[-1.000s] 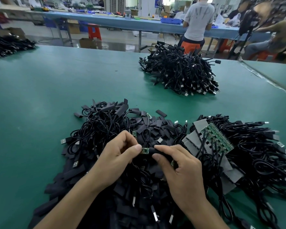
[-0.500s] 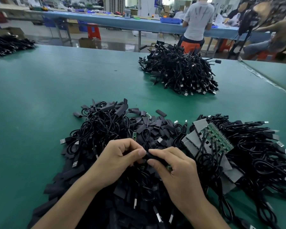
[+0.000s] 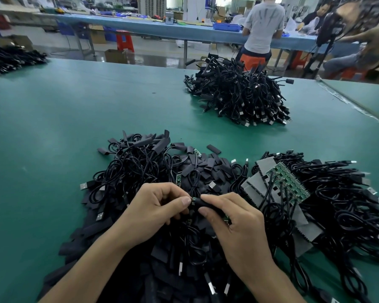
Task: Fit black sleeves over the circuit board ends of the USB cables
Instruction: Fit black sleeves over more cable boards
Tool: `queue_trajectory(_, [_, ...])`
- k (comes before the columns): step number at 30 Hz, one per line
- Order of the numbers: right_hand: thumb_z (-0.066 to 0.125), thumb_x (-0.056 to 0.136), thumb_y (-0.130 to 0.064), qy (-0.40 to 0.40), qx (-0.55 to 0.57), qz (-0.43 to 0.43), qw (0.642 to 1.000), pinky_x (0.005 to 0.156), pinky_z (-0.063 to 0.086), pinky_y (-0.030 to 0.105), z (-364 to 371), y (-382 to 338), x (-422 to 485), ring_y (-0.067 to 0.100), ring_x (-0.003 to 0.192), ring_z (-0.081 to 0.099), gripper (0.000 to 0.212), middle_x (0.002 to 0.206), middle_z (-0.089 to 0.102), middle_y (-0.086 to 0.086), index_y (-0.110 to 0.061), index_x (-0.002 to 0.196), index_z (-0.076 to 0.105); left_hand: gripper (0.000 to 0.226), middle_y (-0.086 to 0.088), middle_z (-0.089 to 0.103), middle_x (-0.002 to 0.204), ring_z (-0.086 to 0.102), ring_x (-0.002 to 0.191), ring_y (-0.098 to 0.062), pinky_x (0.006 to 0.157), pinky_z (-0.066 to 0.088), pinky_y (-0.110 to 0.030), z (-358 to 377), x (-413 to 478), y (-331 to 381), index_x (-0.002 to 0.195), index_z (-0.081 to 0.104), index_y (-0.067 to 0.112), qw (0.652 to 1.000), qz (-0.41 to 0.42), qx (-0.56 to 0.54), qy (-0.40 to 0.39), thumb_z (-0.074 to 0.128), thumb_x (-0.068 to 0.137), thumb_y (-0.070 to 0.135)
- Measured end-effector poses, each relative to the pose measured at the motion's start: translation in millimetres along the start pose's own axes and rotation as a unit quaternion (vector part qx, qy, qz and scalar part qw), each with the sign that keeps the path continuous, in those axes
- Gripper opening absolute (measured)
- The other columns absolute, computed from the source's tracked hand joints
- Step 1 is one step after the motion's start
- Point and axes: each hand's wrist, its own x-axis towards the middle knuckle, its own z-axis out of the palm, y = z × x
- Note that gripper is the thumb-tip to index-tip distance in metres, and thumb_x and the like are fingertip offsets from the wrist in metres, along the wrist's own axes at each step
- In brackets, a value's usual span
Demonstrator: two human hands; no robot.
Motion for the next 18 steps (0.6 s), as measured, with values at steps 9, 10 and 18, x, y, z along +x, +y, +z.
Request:
queue_trajectory(9, [0.066, 0.089, -0.028, -0.007, 0.003, 0.013, 1.000, 0.079, 0.053, 0.019, 0.3, 1.0, -1.3, 0.002, 0.091, 0.065, 0.023, 0.096, 0.067, -0.014, -0.020, 0.109, 0.074, 0.011, 0.000, 0.071, 0.068, 0.060, 0.057, -0.007, 0.049, 0.046, -0.017, 0.0, -0.6, 0.6, 0.081, 0.074, 0.021, 0.999, -0.001, 0.032, -0.011, 0.069, 0.091, 0.017])
queue_trajectory(10, [0.066, 0.089, -0.028, -0.005, 0.003, 0.014, 1.000, 0.078, 0.053, 0.018, 0.4, 0.7, -1.4, 0.001, 0.090, 0.065, 0.022, 0.096, 0.067, -0.014, -0.021, 0.108, 0.074, 0.011, 0.000, 0.071, 0.068, 0.060, 0.057, -0.007, 0.049, 0.046, -0.017, 0.0, -0.5, 0.4, 0.082, 0.074, 0.021, 0.999, -0.002, 0.031, -0.009, 0.069, 0.091, 0.018])
queue_trajectory(18, [0.072, 0.084, -0.032, -0.010, -0.018, 0.005, 1.000, 0.077, 0.051, 0.014, -0.1, -0.1, -1.5, -0.001, 0.087, 0.064, 0.028, 0.094, 0.068, -0.013, -0.021, 0.110, 0.074, 0.010, 0.003, 0.070, 0.066, 0.060, 0.057, -0.001, 0.051, 0.044, -0.011, 1.6, -1.3, 0.4, 0.082, 0.074, 0.020, 1.000, 0.001, 0.025, -0.011, 0.068, 0.090, 0.019])
